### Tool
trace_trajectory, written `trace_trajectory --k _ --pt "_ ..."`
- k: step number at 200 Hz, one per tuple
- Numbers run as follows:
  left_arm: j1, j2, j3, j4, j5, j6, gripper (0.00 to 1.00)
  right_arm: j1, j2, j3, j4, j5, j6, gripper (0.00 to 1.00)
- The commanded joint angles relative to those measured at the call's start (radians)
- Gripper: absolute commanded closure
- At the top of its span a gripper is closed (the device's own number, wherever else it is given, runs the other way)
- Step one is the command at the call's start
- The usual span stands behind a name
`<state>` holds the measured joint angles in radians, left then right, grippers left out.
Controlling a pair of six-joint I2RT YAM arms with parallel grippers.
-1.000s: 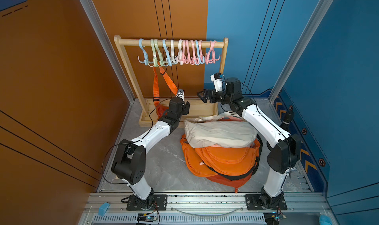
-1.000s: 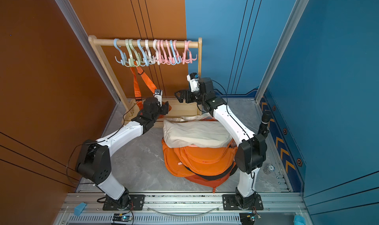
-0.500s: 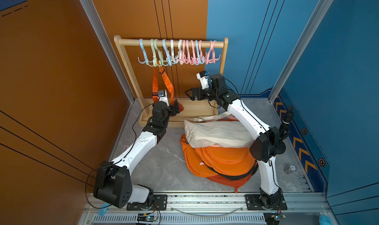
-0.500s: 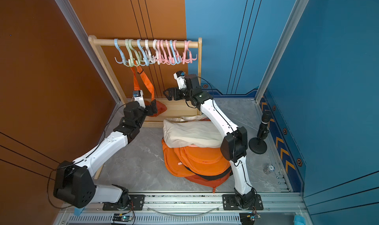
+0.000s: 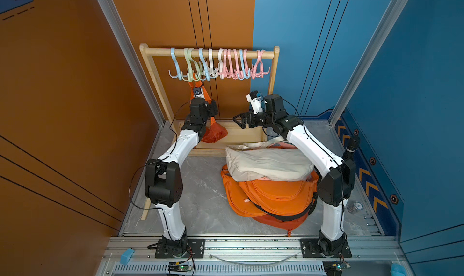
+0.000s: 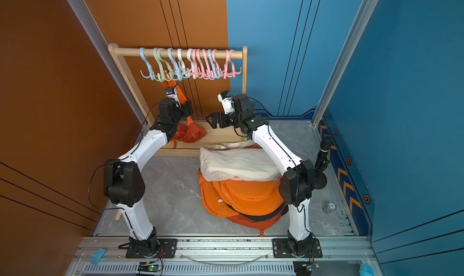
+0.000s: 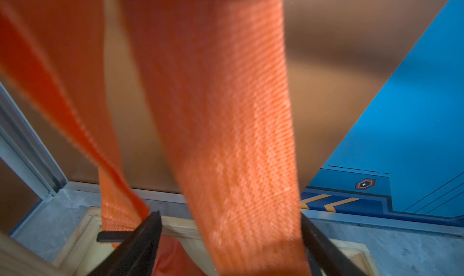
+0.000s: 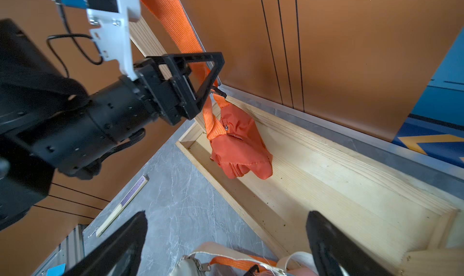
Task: Take the bag off the hook
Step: Pick up the bag from the hook.
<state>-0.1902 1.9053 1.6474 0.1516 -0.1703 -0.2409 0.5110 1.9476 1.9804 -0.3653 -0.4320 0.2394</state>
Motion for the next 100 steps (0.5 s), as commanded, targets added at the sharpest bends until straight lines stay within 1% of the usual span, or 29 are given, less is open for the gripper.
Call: trace_trajectory --k 1,10,23,28,37,75,100 --pt "-0.006 -0.003 0.022 -0.042 0.038 -0.015 0.58 -0.021 -0.059 -0.044 0.037 0.014 -0.019 0.0" --pt "-0.01 -0.02 0.0 -0.029 0.039 -0.009 0.71 -0.026 -0.066 -0.052 0.043 0.014 -0.018 0.0" --pt "-0.013 -0.055 -0.041 -0.015 0.043 0.003 0.87 -0.031 -0.067 -0.051 0.049 0.01 -0.013 0.0" --pt "-0.014 -0.073 -0.058 -0.013 0.045 0.006 0.9 -0.031 -0.066 -0.052 0.053 0.009 -0.011 0.0" --pt "-0.014 -0.109 -0.093 -0.006 0.048 0.01 1.0 -0.029 -0.062 -0.05 0.062 0.003 -0.006 0.0" --pt "0.003 -0.28 -0.219 0.001 0.085 0.025 1.0 -0.012 -0.009 -0.006 0.082 -0.016 0.004 0.0" --pt "0.027 -0.392 -0.247 -0.044 0.126 0.023 1.0 0.003 0.037 0.037 0.112 -0.031 0.025 0.0"
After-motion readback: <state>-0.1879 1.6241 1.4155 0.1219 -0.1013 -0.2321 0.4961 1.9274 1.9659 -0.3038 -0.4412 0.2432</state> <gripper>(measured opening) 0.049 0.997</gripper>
